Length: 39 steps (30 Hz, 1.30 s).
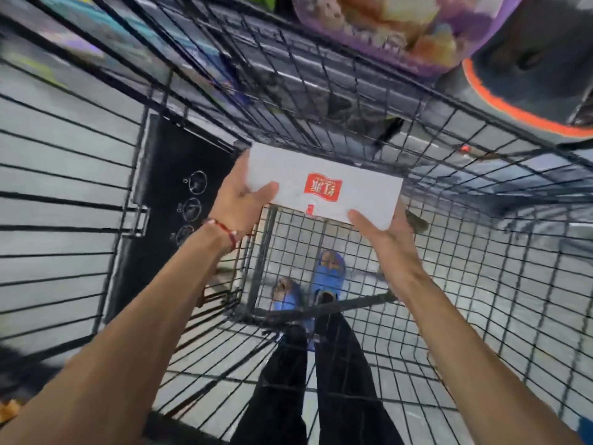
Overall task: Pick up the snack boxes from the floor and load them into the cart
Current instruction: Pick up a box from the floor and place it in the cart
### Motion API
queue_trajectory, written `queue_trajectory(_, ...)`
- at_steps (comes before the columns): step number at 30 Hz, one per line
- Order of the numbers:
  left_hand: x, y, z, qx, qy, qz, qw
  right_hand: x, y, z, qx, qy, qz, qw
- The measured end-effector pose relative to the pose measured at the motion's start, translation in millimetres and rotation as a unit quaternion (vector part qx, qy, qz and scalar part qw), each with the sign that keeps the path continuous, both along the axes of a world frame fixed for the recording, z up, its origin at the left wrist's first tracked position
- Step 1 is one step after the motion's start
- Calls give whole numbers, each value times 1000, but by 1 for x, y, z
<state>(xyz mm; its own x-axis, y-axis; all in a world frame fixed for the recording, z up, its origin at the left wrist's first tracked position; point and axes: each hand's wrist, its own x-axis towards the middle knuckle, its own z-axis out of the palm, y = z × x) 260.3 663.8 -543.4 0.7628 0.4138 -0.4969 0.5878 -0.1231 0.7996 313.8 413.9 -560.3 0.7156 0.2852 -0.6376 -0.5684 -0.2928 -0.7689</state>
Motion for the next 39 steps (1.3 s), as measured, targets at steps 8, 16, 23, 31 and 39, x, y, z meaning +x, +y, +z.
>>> queue_trajectory(8, 27, 3, -28, 19, 25, 49, 998, 35, 15, -30, -2, -13, 7, 1000)
queue_trajectory(16, 41, 5, -26, 44, 37, 66, 996, 35, 19, -24, 7, -20, 7, 1000)
queue_trajectory(23, 40, 0, -24, 75, 38, 57, 995, 35, 15, -26, -6, -24, 54, 998)
queue_trajectory(31, 35, -23, -12, 188, 36, 73, 979, 21, 26, -10, -54, -17, -16, 998)
queue_trajectory(39, -8, -61, 54, 35, 16, 178, 983, -34, 28, 63, -93, 61, -153, 982)
